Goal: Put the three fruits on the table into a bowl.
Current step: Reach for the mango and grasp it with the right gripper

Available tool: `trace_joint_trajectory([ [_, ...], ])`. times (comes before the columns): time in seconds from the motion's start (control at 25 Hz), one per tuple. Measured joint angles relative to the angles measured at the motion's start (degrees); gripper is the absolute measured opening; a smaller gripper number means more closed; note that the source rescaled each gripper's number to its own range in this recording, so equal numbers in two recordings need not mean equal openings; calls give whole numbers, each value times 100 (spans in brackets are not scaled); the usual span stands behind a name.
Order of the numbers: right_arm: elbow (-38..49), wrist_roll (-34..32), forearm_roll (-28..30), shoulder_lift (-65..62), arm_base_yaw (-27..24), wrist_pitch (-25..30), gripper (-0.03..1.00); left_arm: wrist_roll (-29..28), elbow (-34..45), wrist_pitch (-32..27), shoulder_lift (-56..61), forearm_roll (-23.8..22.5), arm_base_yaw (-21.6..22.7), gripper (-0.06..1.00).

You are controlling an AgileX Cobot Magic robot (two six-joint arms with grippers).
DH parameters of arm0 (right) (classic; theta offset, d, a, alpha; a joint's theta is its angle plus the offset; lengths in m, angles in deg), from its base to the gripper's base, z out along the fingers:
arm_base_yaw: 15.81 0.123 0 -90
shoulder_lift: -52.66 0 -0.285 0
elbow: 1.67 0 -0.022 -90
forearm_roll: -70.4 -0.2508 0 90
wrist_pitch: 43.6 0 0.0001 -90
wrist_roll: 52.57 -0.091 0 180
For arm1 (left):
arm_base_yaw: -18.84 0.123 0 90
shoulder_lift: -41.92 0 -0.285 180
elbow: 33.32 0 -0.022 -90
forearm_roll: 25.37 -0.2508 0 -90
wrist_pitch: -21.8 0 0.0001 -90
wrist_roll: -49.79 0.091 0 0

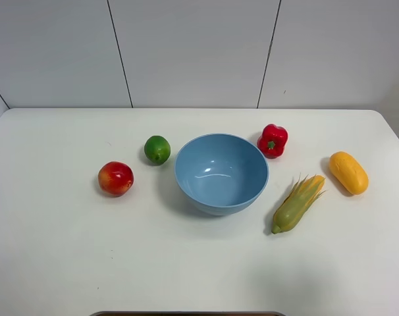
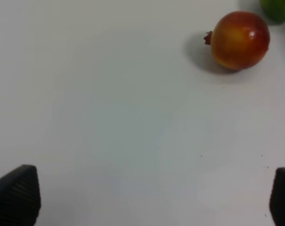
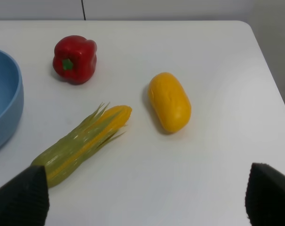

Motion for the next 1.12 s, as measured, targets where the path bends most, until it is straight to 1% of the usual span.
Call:
trace_joint_trajectory([
  [1.12,-56,0,0,24,0,0,68,0,0,0,0,0,0,100],
])
